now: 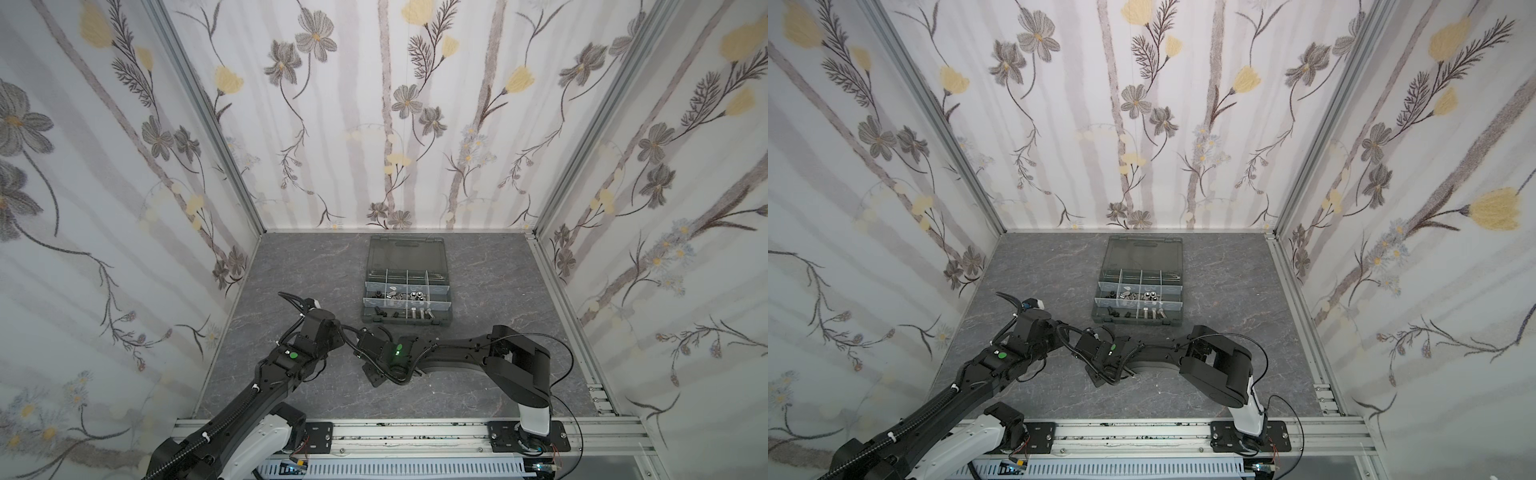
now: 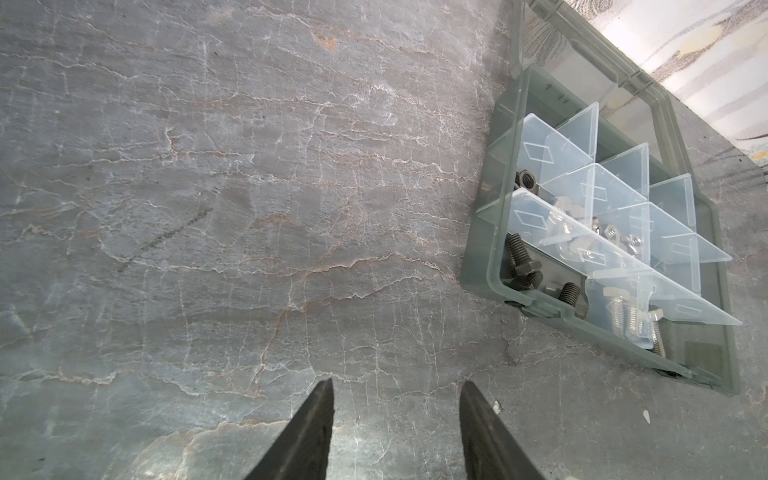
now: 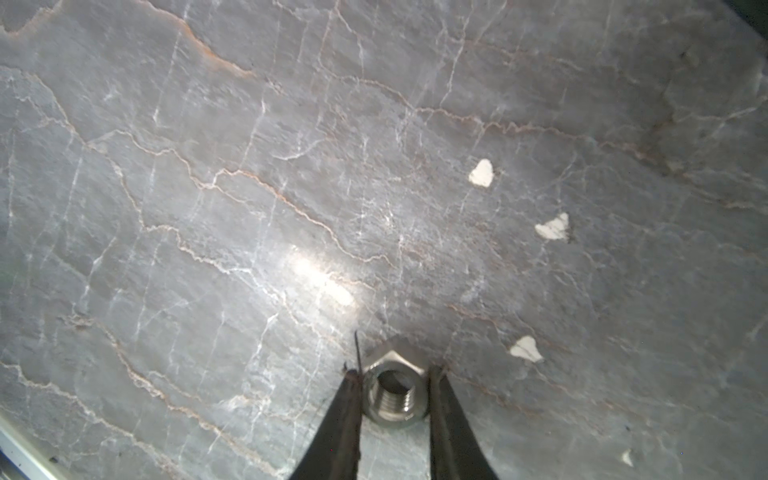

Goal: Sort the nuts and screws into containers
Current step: 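Lift and carry the hex nut with the right gripper over the hex-nut compartment, then open the right gripper to drop the hex nut among the others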

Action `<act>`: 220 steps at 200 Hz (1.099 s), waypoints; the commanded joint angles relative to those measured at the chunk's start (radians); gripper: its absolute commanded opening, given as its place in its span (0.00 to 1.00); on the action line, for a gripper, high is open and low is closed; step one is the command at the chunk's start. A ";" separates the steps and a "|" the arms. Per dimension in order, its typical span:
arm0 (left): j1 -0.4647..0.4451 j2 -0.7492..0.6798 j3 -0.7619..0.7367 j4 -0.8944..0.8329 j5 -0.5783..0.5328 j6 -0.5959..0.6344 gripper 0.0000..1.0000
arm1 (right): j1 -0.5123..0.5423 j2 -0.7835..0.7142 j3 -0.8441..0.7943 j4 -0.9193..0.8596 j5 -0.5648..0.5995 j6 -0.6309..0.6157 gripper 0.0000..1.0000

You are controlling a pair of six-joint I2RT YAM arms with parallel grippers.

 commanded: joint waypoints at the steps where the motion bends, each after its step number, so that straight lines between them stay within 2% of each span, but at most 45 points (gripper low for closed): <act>1: 0.000 -0.002 -0.004 0.010 -0.008 -0.016 0.51 | 0.000 -0.010 0.003 -0.007 0.035 -0.015 0.22; 36: 0.001 0.004 0.003 0.010 -0.005 -0.018 0.51 | -0.018 -0.094 0.003 -0.033 0.074 -0.047 0.20; 64: 0.001 0.000 0.010 0.010 -0.002 -0.019 0.51 | -0.076 -0.187 0.000 -0.059 0.103 -0.081 0.20; 85: 0.001 -0.004 0.010 0.010 0.009 -0.012 0.51 | -0.145 -0.249 -0.005 -0.066 0.123 -0.120 0.20; 117: 0.000 -0.017 -0.011 0.010 0.040 -0.021 0.52 | -0.321 -0.307 0.007 -0.066 0.140 -0.164 0.21; 161: 0.001 -0.049 -0.024 0.010 0.054 -0.028 0.51 | -0.496 -0.263 0.032 -0.036 0.145 -0.209 0.20; 220: 0.001 -0.088 -0.047 0.010 0.061 -0.048 0.51 | -0.562 -0.160 0.089 -0.007 0.117 -0.211 0.20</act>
